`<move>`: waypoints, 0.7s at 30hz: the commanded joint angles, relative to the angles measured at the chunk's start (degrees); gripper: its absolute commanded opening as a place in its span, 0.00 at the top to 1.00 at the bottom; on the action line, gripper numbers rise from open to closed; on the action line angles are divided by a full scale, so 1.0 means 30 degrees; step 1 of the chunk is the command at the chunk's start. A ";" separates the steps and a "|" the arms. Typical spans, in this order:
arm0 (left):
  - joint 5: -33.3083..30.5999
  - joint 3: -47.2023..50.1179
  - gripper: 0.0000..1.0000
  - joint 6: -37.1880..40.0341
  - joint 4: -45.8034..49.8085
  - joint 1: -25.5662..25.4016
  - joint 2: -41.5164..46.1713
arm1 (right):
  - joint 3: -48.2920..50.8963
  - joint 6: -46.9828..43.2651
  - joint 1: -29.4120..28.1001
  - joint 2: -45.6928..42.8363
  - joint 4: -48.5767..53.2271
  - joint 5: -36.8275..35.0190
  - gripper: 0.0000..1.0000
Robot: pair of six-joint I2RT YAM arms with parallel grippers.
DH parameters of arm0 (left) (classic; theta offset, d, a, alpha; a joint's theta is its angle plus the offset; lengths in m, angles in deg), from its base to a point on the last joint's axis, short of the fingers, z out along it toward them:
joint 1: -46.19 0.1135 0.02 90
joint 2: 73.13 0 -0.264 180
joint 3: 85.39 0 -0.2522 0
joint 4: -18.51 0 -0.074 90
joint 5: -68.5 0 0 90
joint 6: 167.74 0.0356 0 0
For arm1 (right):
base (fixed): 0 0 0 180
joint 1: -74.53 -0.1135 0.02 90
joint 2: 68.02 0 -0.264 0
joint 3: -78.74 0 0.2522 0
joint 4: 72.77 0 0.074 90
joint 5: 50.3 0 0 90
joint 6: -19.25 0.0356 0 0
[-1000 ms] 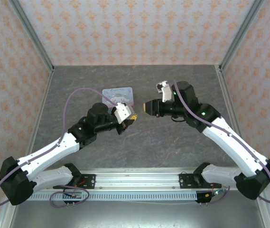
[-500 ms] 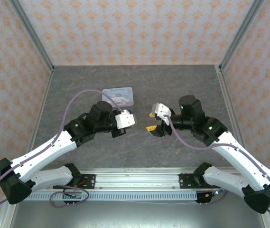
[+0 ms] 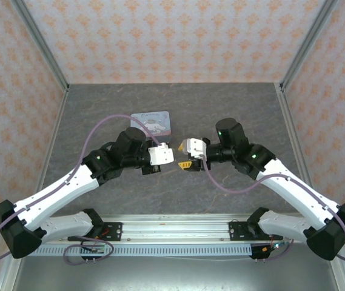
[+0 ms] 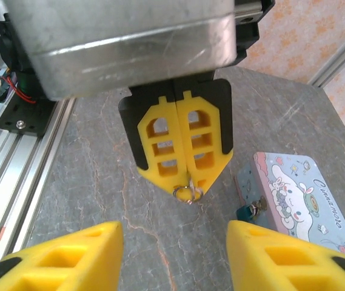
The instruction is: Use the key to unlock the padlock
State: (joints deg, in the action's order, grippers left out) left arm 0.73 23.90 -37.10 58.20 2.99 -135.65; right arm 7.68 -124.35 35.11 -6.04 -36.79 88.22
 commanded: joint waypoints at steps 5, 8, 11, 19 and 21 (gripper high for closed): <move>0.0184 -0.0940 1.00 0.0462 0.0440 -0.0307 -0.0251 | -0.0239 -0.0617 -0.0296 0.0801 -0.1053 0.0997 0.61; 0.0210 -0.1013 1.00 0.0485 0.0438 -0.0312 -0.0253 | -0.0259 -0.0618 -0.0358 0.0997 -0.1180 0.0970 0.64; 0.0195 -0.1021 1.00 0.0572 0.0440 -0.0336 -0.0249 | -0.0295 -0.0574 -0.0453 0.1148 -0.1383 0.0913 0.66; 0.0204 -0.1042 1.00 0.0680 0.0431 -0.0329 -0.0205 | -0.0632 -0.0519 -0.0513 0.1505 -0.1481 0.0786 0.72; 0.0231 -0.1063 1.00 0.0714 0.0466 -0.0336 -0.0242 | -0.0676 -0.0530 -0.0513 0.1535 -0.1489 0.0734 0.73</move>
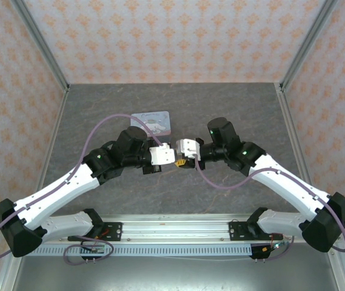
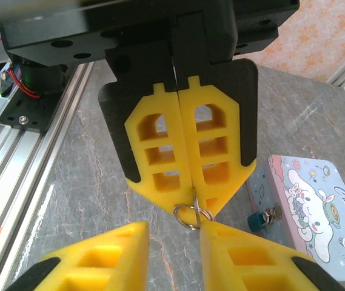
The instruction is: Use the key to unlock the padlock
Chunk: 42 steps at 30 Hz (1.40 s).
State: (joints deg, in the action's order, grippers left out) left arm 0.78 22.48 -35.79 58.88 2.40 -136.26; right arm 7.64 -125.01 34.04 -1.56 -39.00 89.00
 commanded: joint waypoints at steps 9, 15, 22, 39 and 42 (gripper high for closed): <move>0.0155 -0.0616 1.00 0.0371 0.0485 -0.0132 -0.0164 | -0.0925 -0.0268 -0.0156 0.0174 -0.0958 0.0323 0.78; 0.0219 -0.0612 1.00 0.0387 0.0475 -0.0139 -0.0282 | -0.1015 -0.0209 -0.0185 0.0347 -0.1020 0.0470 0.82; 0.0293 -0.0700 1.00 0.0378 0.0475 -0.0140 -0.0381 | -0.1155 -0.0121 -0.0210 0.0808 -0.1183 0.0501 0.88; -0.0084 0.0215 0.65 -0.0388 -0.0501 -0.0112 0.0889 | -0.0162 0.1886 0.0098 -0.0118 -0.1372 -0.0374 1.00; -0.0197 0.0846 0.52 -0.1127 -0.1045 0.0054 0.1590 | 0.0408 0.3686 0.0919 -0.0517 -0.2857 0.0379 1.00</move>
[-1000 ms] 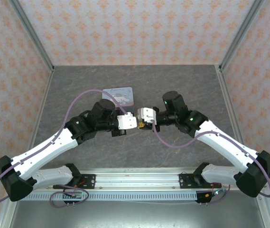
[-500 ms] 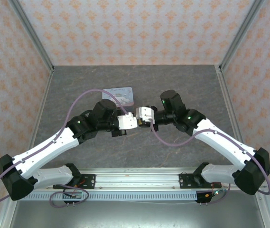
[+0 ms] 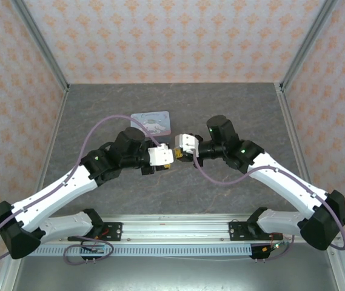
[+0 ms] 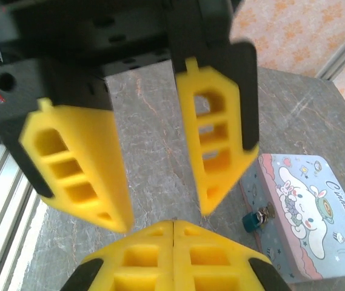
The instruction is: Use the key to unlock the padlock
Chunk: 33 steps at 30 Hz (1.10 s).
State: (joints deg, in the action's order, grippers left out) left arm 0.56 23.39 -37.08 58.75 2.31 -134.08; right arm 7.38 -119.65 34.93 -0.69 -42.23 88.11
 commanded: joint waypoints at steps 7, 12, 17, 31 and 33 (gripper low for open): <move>0.0375 0.3841 0.35 -0.6391 -0.6341 0.1736 0.3858 | 0.3306 0.8638 0.2132 -0.2302 -0.8946 0.1091 1.00; -0.3376 0.5700 0.22 -1.5223 -1.0770 0.2158 0.5314 | 0.5214 1.5617 0.2182 -0.2653 -1.5816 -0.0509 1.00; -0.5438 0.4897 0.19 -2.2339 -1.0138 0.2329 0.5287 | 0.6528 2.1911 0.2149 -0.2569 -2.0531 -0.3243 1.00; -0.2098 0.5455 0.18 -3.6152 -1.8644 0.2995 0.1939 | 0.7247 2.8732 0.0476 -0.1931 -2.2621 -0.7411 1.00; -0.2013 0.5326 0.20 -3.6648 -1.8873 0.2995 0.1693 | 0.7170 2.8985 0.0201 -0.1579 -2.2980 -0.7469 1.00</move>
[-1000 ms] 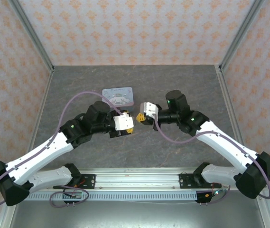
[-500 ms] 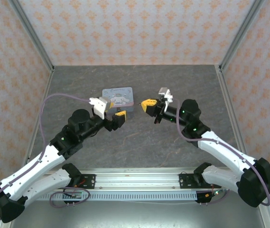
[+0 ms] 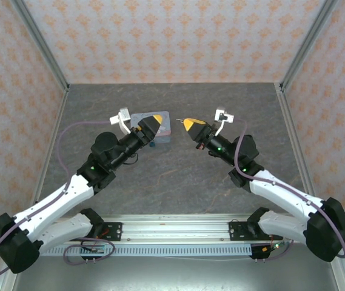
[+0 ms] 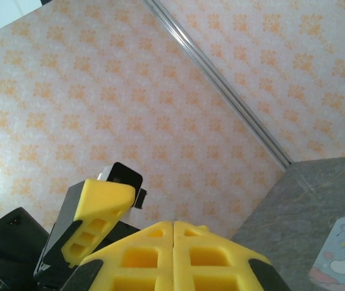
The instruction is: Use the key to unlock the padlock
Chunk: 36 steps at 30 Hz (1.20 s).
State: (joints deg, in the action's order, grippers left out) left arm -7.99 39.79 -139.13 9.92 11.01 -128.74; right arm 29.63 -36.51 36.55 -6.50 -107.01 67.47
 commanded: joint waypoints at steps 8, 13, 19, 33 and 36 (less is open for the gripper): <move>0.1268 -0.0376 0.27 -0.3232 -0.2532 0.0037 -0.0561 | -0.1008 0.2119 -0.0810 0.1989 -0.2450 -0.0243 1.00; 0.1382 -0.0519 0.31 -0.3239 -0.2250 0.0008 -0.0894 | -0.1478 0.2526 -0.1048 0.3141 -0.3132 0.0058 1.00; 0.1472 -0.0695 0.38 -0.3216 -0.2153 -0.0018 -0.1210 | -0.1710 0.2731 -0.1184 0.3607 -0.3276 0.0179 1.00; 0.1055 -0.0854 0.69 -0.2569 -0.1340 -0.0022 -0.0886 | -0.1692 0.3258 -0.1693 0.4104 -0.3441 0.0354 1.00; 0.1003 -0.0900 0.74 -0.2450 -0.1202 -0.0007 -0.0827 | -0.1601 0.3299 -0.1770 0.4098 -0.3460 0.0259 1.00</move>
State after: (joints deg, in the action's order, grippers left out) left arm -4.82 38.89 -147.89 5.90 10.99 -132.48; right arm 26.48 -27.20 31.76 5.76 -114.40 67.12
